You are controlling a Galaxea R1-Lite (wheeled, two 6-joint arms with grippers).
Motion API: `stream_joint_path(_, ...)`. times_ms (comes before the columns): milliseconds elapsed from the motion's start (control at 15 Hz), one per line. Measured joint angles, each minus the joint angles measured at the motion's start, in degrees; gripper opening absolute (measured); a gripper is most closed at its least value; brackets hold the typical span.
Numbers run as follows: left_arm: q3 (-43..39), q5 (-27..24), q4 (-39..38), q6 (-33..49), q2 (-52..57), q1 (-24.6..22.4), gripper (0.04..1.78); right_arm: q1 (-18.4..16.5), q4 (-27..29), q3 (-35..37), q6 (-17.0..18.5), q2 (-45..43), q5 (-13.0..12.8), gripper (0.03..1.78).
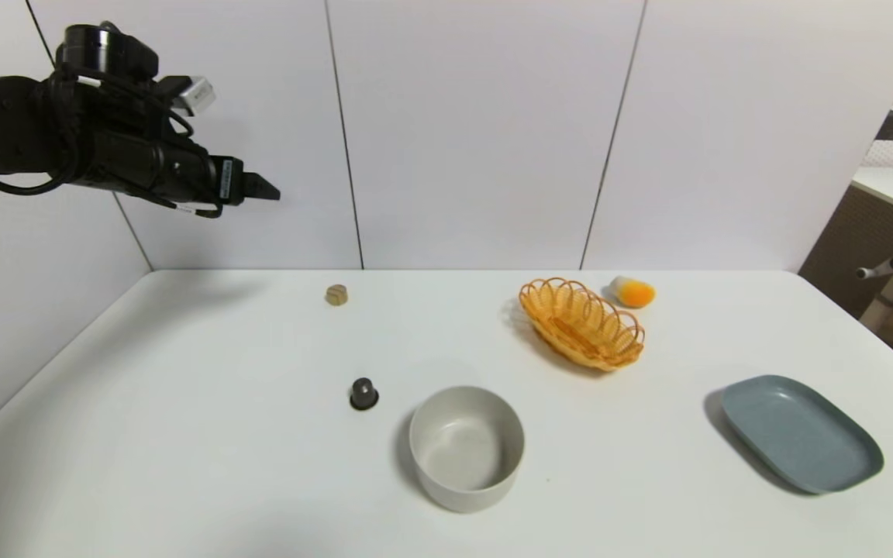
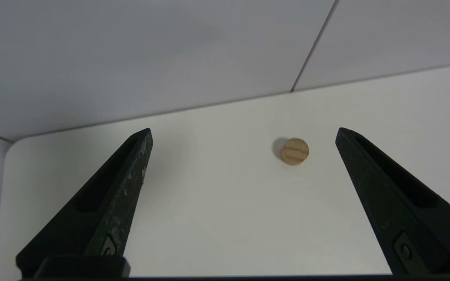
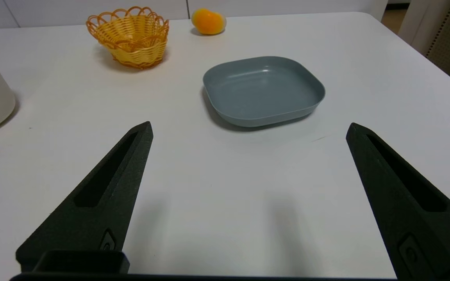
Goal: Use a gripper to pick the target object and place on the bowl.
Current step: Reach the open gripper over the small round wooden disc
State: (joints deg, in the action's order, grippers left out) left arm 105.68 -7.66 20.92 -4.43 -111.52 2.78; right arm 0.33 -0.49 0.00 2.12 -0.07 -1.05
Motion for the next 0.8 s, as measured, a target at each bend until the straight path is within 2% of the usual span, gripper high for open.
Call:
stream_joint_path(133, 5.3, 0.0, 9.6, -2.4, -3.0, 0.7, 1.69, 0.0, 0.0, 0.0, 0.0, 0.0, 0.0, 1.71)
stream_joint_path(267, 7.1, -0.1, 13.7, -3.4, -6.1, 1.7, 1.69, 0.0, 0.0, 0.0, 0.0, 0.0, 0.0, 1.71)
stream_joint_path(400, 7.6, -0.3, 13.2, -3.4, -8.7, 2.6, 1.69, 0.0, 0.0, 0.0, 0.0, 0.0, 0.0, 1.71)
stream_joint_path(800, 7.7, -3.9, 3.9, -2.9, -15.4, 4.4, 1.69, 0.0, 0.0, 0.0, 0.0, 0.0, 0.0, 1.71)
